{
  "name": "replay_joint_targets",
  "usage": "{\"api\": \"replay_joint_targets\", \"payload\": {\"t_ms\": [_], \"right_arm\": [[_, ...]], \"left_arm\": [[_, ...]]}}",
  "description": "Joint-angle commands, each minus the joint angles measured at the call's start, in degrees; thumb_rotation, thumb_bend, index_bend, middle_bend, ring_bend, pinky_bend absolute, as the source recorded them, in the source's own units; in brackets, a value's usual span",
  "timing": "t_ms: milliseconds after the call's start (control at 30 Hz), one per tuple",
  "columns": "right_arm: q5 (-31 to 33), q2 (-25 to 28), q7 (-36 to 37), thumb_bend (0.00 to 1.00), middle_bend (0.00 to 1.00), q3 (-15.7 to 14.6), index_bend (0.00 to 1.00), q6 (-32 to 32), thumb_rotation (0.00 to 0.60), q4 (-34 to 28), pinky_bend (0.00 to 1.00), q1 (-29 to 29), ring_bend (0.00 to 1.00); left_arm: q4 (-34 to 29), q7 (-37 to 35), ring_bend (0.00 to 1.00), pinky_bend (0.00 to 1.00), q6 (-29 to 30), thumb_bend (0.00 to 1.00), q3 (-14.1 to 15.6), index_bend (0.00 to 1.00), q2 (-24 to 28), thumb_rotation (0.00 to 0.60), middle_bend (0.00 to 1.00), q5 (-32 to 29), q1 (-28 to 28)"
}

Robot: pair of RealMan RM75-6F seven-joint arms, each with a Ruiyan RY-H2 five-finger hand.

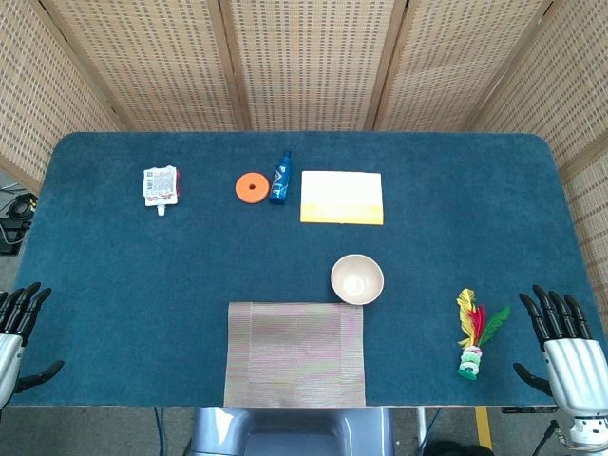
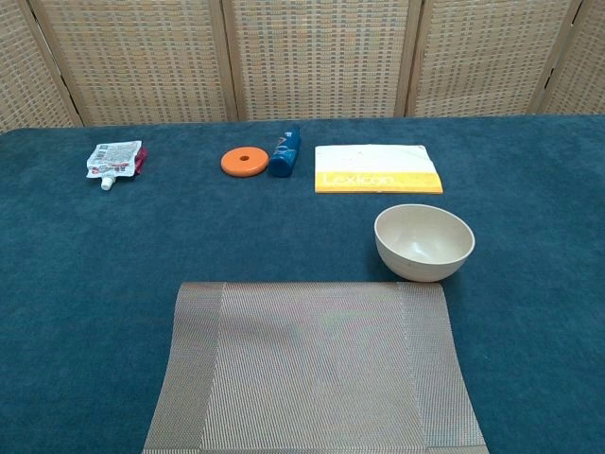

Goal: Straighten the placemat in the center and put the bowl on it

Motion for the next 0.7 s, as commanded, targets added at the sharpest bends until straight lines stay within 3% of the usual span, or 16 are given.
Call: {"api": "replay_joint_targets", "payload": {"t_ms": [33, 367, 700], "right_arm": [[0.00, -0.01, 0.00, 0.00, 0.00, -0.03, 0.00, -0.08, 0.600, -0.02, 0.00, 0.02, 0.00], [-0.20, -0.67, -1.27, 0.00, 0.00, 0.02, 0.00, -3.67, 0.600, 1.08, 0.00, 2.17, 0.00], [-1.06, -1.81, -1.03, 0.00, 0.00, 2.28, 0.01, -21.27, 0.600, 5.03, 0.00, 15.15, 0.00]], "left_arm": [[0.02, 0.01, 0.00, 0.00, -0.02, 0.00, 0.01, 0.00, 0.03, 0.600, 0.00, 0.01, 0.01], [-0.03, 0.69, 0.00, 0.00, -0.03, 0.00, -0.53, 0.00, -0.33, 0.600, 0.00, -0.85, -0.01], [0.01, 4.50, 0.00, 0.00, -0.45, 0.00, -1.92, 0.00, -2.67, 0.600, 0.00, -2.21, -0.73]]}}
